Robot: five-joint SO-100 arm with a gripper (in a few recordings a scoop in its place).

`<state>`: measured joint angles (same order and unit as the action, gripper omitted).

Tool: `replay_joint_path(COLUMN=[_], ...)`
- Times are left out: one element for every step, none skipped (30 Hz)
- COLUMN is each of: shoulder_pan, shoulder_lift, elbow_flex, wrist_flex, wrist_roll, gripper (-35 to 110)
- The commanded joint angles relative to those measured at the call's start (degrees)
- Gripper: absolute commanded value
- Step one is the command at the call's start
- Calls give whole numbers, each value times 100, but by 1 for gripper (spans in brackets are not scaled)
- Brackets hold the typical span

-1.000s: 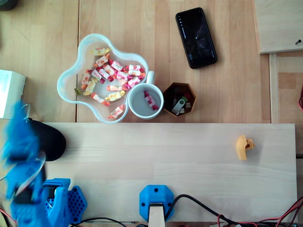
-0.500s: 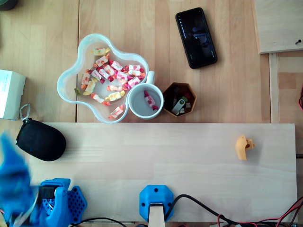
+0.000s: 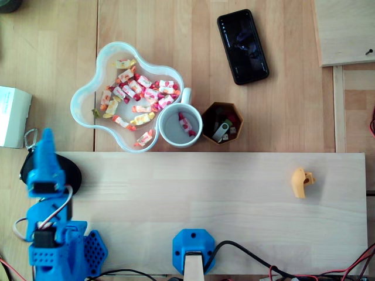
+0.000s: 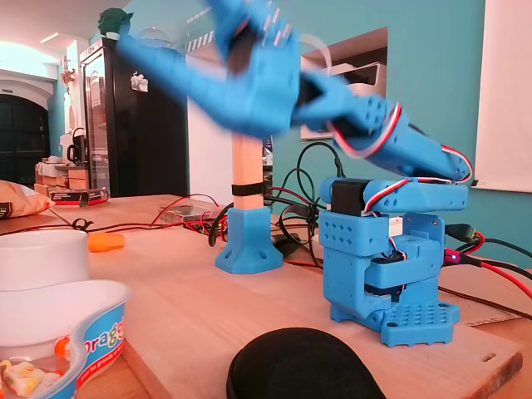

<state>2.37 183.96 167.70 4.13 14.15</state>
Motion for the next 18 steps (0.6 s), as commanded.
replay_joint_path(shoulder_pan=[44, 18, 9, 9, 18, 35, 44, 44, 44, 44, 35, 35, 35, 44, 53, 62, 62, 70], shoulder_lift=[123, 123, 123, 123, 123, 123, 123, 123, 123, 123, 123, 123, 123, 123, 123, 123, 123, 123], elbow_flex=[220, 290, 316, 343, 352, 352, 334, 325, 325, 334, 352, 360, 378, 387, 396, 404, 413, 413], wrist_flex=[-35, -35, -35, -35, -35, -35, -35, -35, -35, -35, -35, -35, -35, -35, -35, -35, -35, -35], wrist_roll=[53, 53, 53, 53, 53, 53, 53, 53, 53, 53, 53, 53, 53, 53, 53, 53, 53, 53], gripper=[47, 47, 47, 47, 47, 47, 47, 47, 47, 47, 47, 47, 47, 47, 47, 47, 47, 47])
